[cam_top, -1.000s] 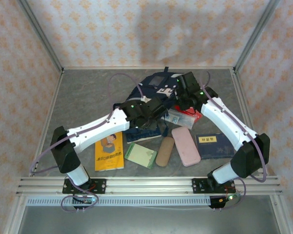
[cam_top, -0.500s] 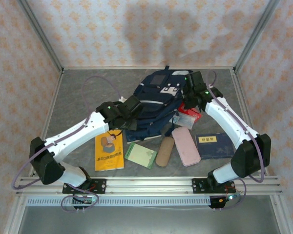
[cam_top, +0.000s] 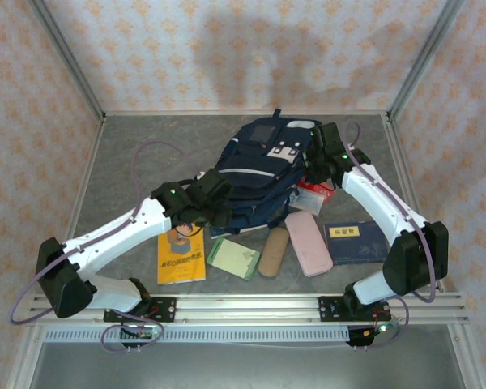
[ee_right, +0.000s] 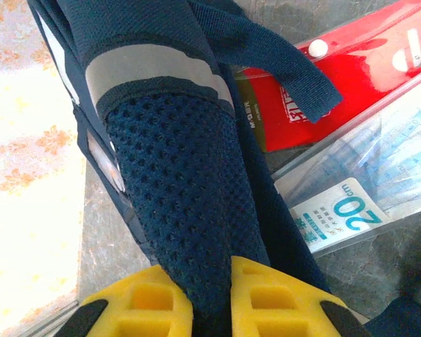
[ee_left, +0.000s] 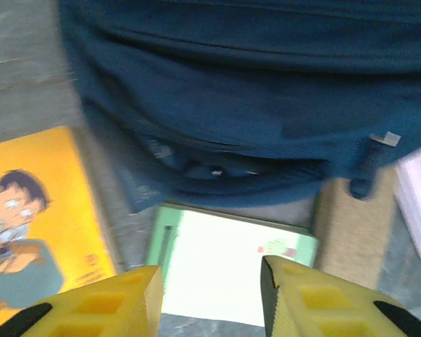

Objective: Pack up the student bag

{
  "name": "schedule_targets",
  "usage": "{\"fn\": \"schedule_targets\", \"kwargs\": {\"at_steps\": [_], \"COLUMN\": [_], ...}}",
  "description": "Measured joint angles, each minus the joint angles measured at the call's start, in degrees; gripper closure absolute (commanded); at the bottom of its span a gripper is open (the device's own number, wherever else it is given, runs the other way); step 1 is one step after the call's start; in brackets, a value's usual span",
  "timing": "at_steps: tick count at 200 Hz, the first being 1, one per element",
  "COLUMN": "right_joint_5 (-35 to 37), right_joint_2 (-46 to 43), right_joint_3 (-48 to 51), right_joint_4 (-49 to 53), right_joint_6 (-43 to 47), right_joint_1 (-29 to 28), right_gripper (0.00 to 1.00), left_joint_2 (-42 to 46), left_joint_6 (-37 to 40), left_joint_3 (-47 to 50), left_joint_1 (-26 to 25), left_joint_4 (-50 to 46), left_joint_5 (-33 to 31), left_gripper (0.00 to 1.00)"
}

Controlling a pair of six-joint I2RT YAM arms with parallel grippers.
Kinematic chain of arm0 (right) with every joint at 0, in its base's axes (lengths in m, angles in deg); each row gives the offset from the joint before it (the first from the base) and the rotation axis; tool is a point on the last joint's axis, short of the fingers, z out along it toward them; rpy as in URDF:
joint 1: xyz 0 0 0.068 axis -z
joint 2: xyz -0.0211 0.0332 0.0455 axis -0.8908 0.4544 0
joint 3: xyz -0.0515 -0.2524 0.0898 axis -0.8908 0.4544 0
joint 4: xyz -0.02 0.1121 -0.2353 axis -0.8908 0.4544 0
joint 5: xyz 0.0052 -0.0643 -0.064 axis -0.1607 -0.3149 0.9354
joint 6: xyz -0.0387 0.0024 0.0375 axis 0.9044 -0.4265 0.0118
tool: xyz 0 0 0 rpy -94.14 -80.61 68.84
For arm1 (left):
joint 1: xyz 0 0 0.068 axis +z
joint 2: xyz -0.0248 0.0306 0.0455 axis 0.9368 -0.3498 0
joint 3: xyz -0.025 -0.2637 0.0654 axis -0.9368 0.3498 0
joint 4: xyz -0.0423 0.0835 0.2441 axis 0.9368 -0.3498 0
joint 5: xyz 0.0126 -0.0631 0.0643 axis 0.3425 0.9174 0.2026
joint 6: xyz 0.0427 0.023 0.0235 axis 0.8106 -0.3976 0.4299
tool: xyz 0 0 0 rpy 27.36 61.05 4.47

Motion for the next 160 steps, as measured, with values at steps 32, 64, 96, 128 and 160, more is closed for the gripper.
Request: {"fn": "schedule_targets", "kwargs": {"at_steps": [32,64,96,128,160], "right_joint_5": [-0.7,-0.9,-0.9,-0.9,-0.9], "right_joint_2": [0.0,0.1,0.1,0.1,0.1], "right_joint_3": [-1.6,-2.1,-2.1,-2.1,-2.1], "right_joint_4": [0.1,0.4,0.4,0.4,0.5], "right_joint_6": [-0.1,-0.2,-0.4,-0.7,-1.0], "right_joint_1": [-0.1,-0.1,-0.2,-0.3,-0.3], "right_gripper": [1.00,1.00,1.00,1.00,1.00], "left_joint_2": [-6.1,-12.0,-15.3,-18.9,-22.1], "left_joint_6": [0.7,0.8,0.8,0.8,0.8], "left_joint_3": [-5.9,-10.2,-13.1,-17.1,-19.5], "left_joint_1": [-6.0,-8.7,-8.6,-8.6,-8.6], "left_joint_4": [0.7,0.5,-1.3,-2.0,-2.5], "left_joint_5": [-0.6,-3.2,-6.6,-8.4,-9.3], "left_gripper": [0.48,0.44,0.46,0.51,0.59]}}
